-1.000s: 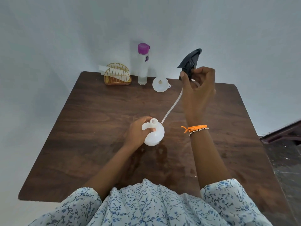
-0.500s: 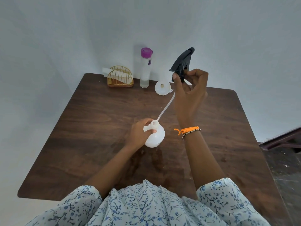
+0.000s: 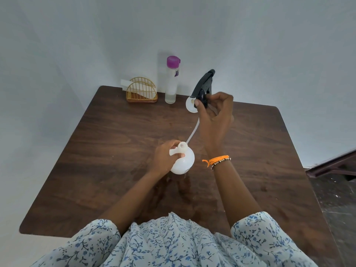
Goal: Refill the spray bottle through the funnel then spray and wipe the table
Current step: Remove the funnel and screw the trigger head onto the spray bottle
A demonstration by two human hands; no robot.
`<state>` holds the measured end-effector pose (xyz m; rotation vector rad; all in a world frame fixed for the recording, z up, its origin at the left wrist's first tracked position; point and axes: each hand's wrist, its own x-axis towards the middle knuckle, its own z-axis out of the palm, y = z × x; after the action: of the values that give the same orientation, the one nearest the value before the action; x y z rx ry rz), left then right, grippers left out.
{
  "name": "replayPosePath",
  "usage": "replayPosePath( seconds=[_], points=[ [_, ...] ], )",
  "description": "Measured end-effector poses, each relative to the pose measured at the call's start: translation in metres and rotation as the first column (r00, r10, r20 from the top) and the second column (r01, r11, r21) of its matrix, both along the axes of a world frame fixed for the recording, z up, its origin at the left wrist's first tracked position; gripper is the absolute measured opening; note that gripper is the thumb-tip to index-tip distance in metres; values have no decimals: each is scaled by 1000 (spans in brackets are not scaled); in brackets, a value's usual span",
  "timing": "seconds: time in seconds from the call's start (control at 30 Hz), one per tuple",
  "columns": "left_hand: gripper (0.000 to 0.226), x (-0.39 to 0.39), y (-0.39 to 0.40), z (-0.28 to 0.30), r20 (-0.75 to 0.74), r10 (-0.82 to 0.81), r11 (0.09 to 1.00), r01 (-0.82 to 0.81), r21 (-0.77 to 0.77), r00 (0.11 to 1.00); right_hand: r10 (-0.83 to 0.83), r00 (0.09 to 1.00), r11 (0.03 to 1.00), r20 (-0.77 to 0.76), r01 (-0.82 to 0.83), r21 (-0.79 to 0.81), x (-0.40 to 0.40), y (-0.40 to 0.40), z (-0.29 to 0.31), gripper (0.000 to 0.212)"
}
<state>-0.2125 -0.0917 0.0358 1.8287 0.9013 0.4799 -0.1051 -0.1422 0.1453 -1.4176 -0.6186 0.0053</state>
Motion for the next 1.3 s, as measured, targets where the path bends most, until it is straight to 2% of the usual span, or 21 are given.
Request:
replayPosePath(
  seconds=[0.2, 0.4, 0.67, 0.97, 1.07, 1.17, 1.3],
  points=[
    [32, -1, 0, 0, 13, -14, 1000, 14, 5, 1000, 97, 983, 992, -155, -108, -59, -3, -12, -25, 38],
    [31, 1, -4, -3, -3, -16, 999, 16, 41, 1000, 149, 974, 963, -170, -182, -197, -11, -27, -62, 39],
    [33, 1, -4, -8, -13, -36, 999, 36, 26, 999, 176, 958, 935, -225, -234, -267, -13, -32, -75, 34],
    [40, 1, -2, -16, -18, -26, 1000, 26, 14, 999, 313, 944, 787, -103, -318, -529, -6, -29, -87, 36],
    [46, 1, 0, -21, -41, -21, 999, 23, 37, 999, 375, 918, 721, -130, -377, -581, 1, -30, -85, 33],
    [45, 2, 7, -28, -93, -31, 994, 40, 98, 995, 437, 897, 639, -70, -364, -677, 12, -35, -86, 26],
    [41, 4, 10, -36, -109, -70, 984, 87, 156, 992, 470, 883, 638, 15, -328, -697, 14, -39, -84, 27]
  ],
)
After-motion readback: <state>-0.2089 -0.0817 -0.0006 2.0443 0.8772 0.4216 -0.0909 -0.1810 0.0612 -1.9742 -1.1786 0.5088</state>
